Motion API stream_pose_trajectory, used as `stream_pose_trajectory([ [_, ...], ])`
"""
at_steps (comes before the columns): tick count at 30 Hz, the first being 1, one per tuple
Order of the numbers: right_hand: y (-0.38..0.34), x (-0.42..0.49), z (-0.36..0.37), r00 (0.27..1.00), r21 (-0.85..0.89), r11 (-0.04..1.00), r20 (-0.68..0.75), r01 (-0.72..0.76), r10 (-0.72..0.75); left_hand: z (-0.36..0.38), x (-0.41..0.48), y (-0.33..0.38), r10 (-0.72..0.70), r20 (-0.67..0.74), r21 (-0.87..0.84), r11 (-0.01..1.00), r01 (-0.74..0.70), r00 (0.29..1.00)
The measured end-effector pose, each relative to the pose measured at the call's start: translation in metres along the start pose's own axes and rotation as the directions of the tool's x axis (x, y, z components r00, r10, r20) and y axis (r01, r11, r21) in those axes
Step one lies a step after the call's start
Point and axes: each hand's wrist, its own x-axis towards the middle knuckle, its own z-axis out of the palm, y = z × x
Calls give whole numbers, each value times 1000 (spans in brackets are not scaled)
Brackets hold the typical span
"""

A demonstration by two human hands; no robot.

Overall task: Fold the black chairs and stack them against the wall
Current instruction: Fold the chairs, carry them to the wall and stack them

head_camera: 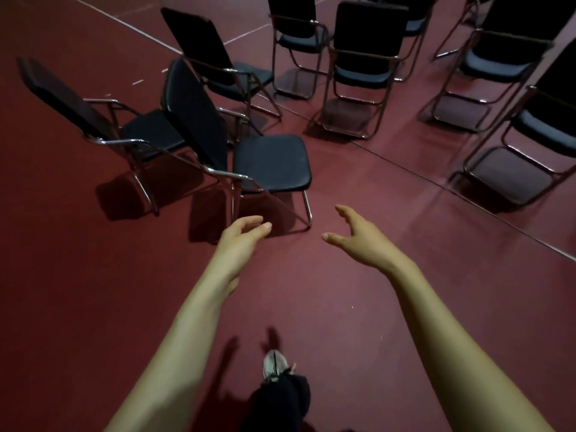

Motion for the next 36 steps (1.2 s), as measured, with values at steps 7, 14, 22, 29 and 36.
stream_pose_trajectory([
  [7, -87, 174, 5, 999, 6, 999, -30, 38, -38, -67, 150, 85, 40, 4, 33, 999, -40, 999],
  [14, -118, 357, 16, 998, 41, 998, -38, -43, 44, -100, 334, 149, 78, 103, 136, 986, -92, 992],
  [22, -167, 529, 6, 986, 119, 984, -90, -129, 140, -116, 522, 234, 16, 238, 259, 963, -79, 971],
  [29, -181, 610, 9, 936, 171, 943, -160, -286, 313, -107, 646, 272, -45, 450, 388, 910, -150, 892],
  [36, -193, 677, 39, 797, 305, 822, -237, -482, 556, -98, 766, 296, -148, 636, 509, 818, -268, 757],
])
